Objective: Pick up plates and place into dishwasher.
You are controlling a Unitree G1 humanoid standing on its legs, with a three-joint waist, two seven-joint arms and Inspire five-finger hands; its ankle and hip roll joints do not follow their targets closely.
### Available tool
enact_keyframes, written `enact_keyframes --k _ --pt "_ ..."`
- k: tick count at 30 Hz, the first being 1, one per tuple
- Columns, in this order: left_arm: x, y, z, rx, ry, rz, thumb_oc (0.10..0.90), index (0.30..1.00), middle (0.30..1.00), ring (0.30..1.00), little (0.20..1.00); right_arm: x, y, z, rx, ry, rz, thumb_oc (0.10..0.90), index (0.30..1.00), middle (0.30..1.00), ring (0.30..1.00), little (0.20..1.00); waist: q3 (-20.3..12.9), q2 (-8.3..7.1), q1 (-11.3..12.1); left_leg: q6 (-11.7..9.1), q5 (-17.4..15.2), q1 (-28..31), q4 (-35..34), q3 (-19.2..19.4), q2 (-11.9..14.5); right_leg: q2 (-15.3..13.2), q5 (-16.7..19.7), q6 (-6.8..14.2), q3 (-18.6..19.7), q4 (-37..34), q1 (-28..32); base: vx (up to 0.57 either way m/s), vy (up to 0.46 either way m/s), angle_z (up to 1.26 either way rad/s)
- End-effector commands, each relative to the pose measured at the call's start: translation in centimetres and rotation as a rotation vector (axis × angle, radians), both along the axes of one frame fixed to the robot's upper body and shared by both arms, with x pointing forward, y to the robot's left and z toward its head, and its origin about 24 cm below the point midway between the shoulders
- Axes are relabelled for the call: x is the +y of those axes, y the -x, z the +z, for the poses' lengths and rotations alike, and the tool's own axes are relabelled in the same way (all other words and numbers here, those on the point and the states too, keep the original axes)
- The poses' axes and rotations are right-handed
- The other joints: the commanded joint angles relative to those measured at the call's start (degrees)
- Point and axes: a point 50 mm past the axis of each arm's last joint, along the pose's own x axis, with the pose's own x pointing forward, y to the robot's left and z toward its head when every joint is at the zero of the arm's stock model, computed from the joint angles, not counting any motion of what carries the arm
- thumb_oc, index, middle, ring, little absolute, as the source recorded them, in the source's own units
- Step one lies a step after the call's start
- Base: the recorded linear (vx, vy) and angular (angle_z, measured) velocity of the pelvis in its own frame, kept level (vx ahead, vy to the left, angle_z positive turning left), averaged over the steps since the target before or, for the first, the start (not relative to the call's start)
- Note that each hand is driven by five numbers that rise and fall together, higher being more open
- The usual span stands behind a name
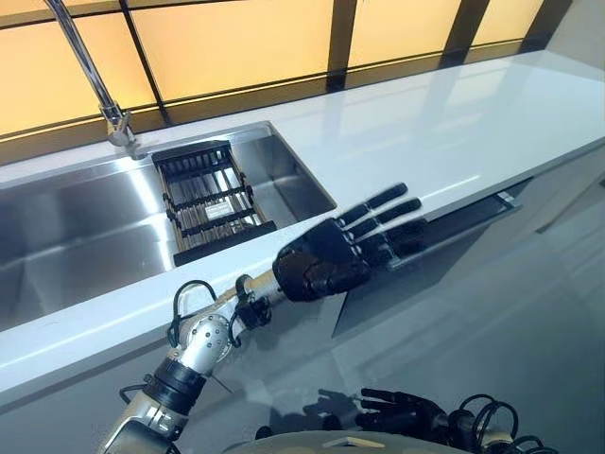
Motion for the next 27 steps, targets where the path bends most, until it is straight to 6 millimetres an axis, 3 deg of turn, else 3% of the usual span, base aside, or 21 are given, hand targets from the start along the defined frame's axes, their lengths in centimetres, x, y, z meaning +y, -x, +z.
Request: enact_keyframes --k 1,2,5,8,10,14,15,20,27 --pt "-2.0 0.9 1.4 -0.054 0.164 -0.158 0.8 0.9 0.9 0.9 0.9 0.6 0.6 -0.4 0.08 -0.022 0.061 0.8 0.9 0.9 0.9 0.9 0.01 0.65 0.7 3.72 -10.78 3.0 0.43 3.93 -3.42 4.02 -5.6 0.03 2.36 0.37 2.66 0.02 0.032 0.1" --pt "-1.6 1.0 -0.7 -0.055 0.058 -0.138 0.8 0.9 0.9 0.9 0.9 0.5 0.3 -0.3 0.076 -0.014 0.073 0.8 0.9 0.9 0.9 0.9 -0.12 0.83 0.98 3.77 -10.73 3.02 0.43 3.67 -3.53 3.89 -5.72 -0.01 2.02 0.37 2.76 0.03 0.039 0.08" --pt "-0.7 1.2 -3.4 -0.037 -0.03 -0.133 0.8 0.9 0.9 0.9 0.9 0.3 0.1 -0.2 0.077 -0.007 0.087 0.8 0.9 0.9 0.9 0.9 -0.24 1.09 1.29 3.82 -10.62 3.07 0.43 3.13 -3.72 3.8 -5.85 0.03 1.71 0.37 2.95 0.02 0.033 0.07" --pt "1.6 1.9 -7.3 -0.019 -0.193 -0.144 0.8 0.9 0.9 0.9 0.9 0.0 0.1 -0.1 0.086 0.005 0.115 0.8 0.9 0.9 0.9 0.9 -0.57 1.37 1.68 3.88 -10.35 3.01 0.43 2.66 -3.91 3.65 -5.91 0.0 1.28 0.37 3.01 0.02 0.038 0.13" --pt "4.1 2.8 -10.5 0.029 -0.361 -0.12 0.8 0.9 0.9 0.9 0.9 -0.2 -0.1 0.1 0.096 0.012 0.146 0.8 0.9 0.9 0.9 0.9 -0.81 1.67 2.22 3.88 -9.87 2.8 0.43 2.12 -4.06 3.51 -5.87 0.05 0.75 0.37 2.94 0.02 0.05 0.08" --pt "7.2 3.6 -13.8 0.09 -0.599 -0.004 0.8 0.9 0.9 0.9 0.9 -0.5 -0.4 0.3 0.101 0.022 0.16 0.8 0.9 0.9 0.9 0.9 -1.13 1.88 2.95 3.9 -9.41 2.57 0.43 1.43 -4.22 3.35 -5.99 0.05 0.02 0.37 2.9 0.02 0.035 0.08" --pt "9.0 4.7 -15.7 0.123 -0.728 0.062 0.8 0.9 0.9 0.9 0.9 -0.5 -0.4 0.2 0.107 0.032 0.17 0.8 0.9 0.9 0.9 0.9 -1.26 1.9 3.39 3.83 -9.0 2.23 0.43 1.02 -4.33 3.24 -6.02 0.11 -0.54 0.37 2.72 0.0 0.027 0.18" --pt "12.6 7.2 -19.6 0.109 -1.161 0.189 0.8 0.9 0.9 0.9 0.9 -0.1 -0.2 -0.1 0.123 0.063 0.17 0.8 0.9 0.9 0.9 0.9 -1.6 1.86 4.48 3.68 -8.13 1.48 0.43 -0.43 -4.66 2.98 -6.38 0.25 -2.26 0.37 2.55 0.01 0.028 0.1" --pt "14.3 8.2 -21.7 0.24 -1.428 0.454 0.8 0.9 0.9 0.9 0.9 1.0 0.3 -0.7 0.143 0.084 0.194 0.8 0.9 0.9 0.9 0.9 -2.52 1.57 5.61 3.53 -7.6 0.79 0.43 -1.52 -4.9 2.82 -6.9 0.06 -3.95 0.37 2.44 0.01 0.025 0.09"
